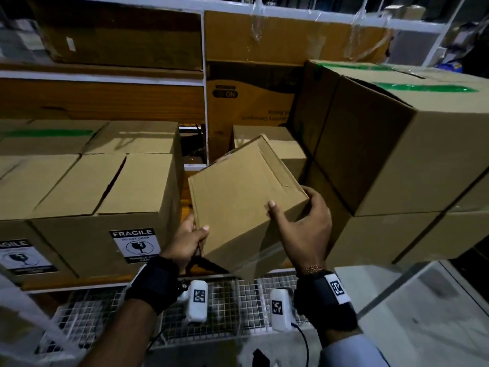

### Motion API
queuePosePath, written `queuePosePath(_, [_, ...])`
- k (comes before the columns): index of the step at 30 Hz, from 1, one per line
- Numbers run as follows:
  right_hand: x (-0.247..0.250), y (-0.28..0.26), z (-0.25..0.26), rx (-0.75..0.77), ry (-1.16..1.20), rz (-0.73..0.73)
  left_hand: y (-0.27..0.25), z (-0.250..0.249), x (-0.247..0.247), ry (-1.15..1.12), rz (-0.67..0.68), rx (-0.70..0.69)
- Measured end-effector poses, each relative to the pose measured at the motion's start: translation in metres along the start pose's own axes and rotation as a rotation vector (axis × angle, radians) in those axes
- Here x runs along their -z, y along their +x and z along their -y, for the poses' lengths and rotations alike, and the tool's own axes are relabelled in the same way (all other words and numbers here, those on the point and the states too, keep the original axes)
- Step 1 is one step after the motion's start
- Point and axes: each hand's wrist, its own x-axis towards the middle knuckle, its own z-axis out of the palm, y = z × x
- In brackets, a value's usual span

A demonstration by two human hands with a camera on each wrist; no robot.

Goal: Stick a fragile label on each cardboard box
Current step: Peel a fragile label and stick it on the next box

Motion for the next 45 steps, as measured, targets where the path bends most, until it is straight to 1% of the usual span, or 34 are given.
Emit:
queuePosePath(2, [0.001, -0.003, 0.011, 0.143, 0.001, 0.001, -0.001, 0.006, -0.005, -0.019, 0.022, 0.067])
queuePosePath(3, [0.0, -0.005, 0.015, 0.213, -0.017, 0.039, 0.0, 0.011, -0.008, -0.013, 0.027, 0.093])
queuePosePath(4, [-0.002, -0.007, 0.017, 0.272, -0.048, 0.098, -0.003, 0.013, -0.011, 0.034, 0.039, 0.116])
queuePosePath(6, [-0.011, -0.014, 0.015, 0.353, -0.129, 0.245, -0.004, 0.017, -0.016, 0.12, 0.072, 0.101])
queuePosePath(7, [-0.017, -0.019, 0.012, 0.384, -0.168, 0.318, -0.001, 0.021, -0.015, 0.147, 0.08, 0.083])
queuePosePath(9, [-0.03, -0.031, 0.001, 0.434, -0.203, 0.435, -0.005, 0.013, -0.016, 0.097, 0.055, 0.063])
queuePosePath(10, [-0.035, -0.036, -0.006, 0.447, -0.193, 0.47, -0.006, 0.008, -0.015, 0.064, 0.04, 0.077])
queuePosePath(12, [-0.041, -0.041, -0.017, 0.456, -0.164, 0.497, -0.008, -0.003, -0.013, 0.002, 0.008, 0.092])
queuePosePath(13, [-0.042, -0.042, -0.02, 0.454, -0.148, 0.491, -0.008, -0.008, -0.01, -0.022, -0.005, 0.073])
queuePosePath(15, [-0.038, -0.04, -0.019, 0.441, -0.094, 0.436, -0.007, -0.015, -0.009, 0.0, -0.007, 0.015])
queuePosePath(17, [-0.031, -0.036, -0.014, 0.417, -0.041, 0.318, -0.006, -0.017, -0.011, 0.1, 0.003, -0.065])
queuePosePath(18, [-0.028, -0.034, -0.012, 0.396, -0.047, 0.255, -0.006, -0.017, -0.014, 0.17, -0.009, -0.113])
queuePosePath(20, [-0.024, -0.025, -0.012, 0.339, -0.155, 0.177, -0.003, -0.014, -0.023, 0.379, -0.094, -0.256])
queuePosePath(22, [-0.023, -0.016, -0.02, 0.285, -0.327, 0.189, -0.001, -0.013, -0.031, 0.657, -0.225, -0.424])
queuePosePath(23, [-0.024, -0.012, -0.026, 0.279, -0.417, 0.225, 0.0, -0.014, -0.035, 0.77, -0.259, -0.502])
queuePosePath(24, [-0.024, -0.009, -0.031, 0.29, -0.505, 0.272, 0.002, -0.015, -0.039, 0.859, -0.251, -0.553])
queuePosePath(26, [-0.024, -0.006, -0.036, 0.322, -0.642, 0.356, 0.009, -0.011, -0.04, 0.928, -0.152, -0.564])
queuePosePath(28, [-0.022, -0.004, -0.036, 0.336, -0.689, 0.384, 0.016, -0.007, -0.039, 0.923, -0.08, -0.525])
queuePosePath(32, [-0.022, -0.004, -0.034, 0.329, -0.688, 0.384, 0.02, -0.004, -0.038, 0.941, -0.093, -0.536])
queuePosePath(36, [-0.022, -0.003, -0.033, 0.324, -0.676, 0.404, 0.022, -0.003, -0.033, 0.988, -0.088, -0.503])
queuePosePath(38, [-0.02, -0.002, -0.033, 0.325, -0.673, 0.419, 0.019, -0.007, -0.033, 0.906, -0.041, -0.478])
queuePosePath(40, [-0.018, -0.002, -0.03, 0.325, -0.634, 0.436, 0.009, -0.016, -0.031, 0.664, -0.003, -0.428])
queuePosePath(41, [-0.016, -0.003, -0.027, 0.319, -0.587, 0.438, 0.002, -0.021, -0.029, 0.54, -0.026, -0.415])
queuePosePath(42, [-0.015, -0.005, -0.023, 0.314, -0.531, 0.432, -0.006, -0.027, -0.026, 0.476, -0.082, -0.429])
queuePosePath(44, [-0.015, -0.012, -0.009, 0.338, -0.425, 0.41, -0.024, -0.039, -0.012, 0.466, -0.217, -0.48])
queuePosePath(45, [-0.016, -0.016, 0.001, 0.355, -0.38, 0.399, -0.034, -0.045, -0.004, 0.431, -0.252, -0.498])
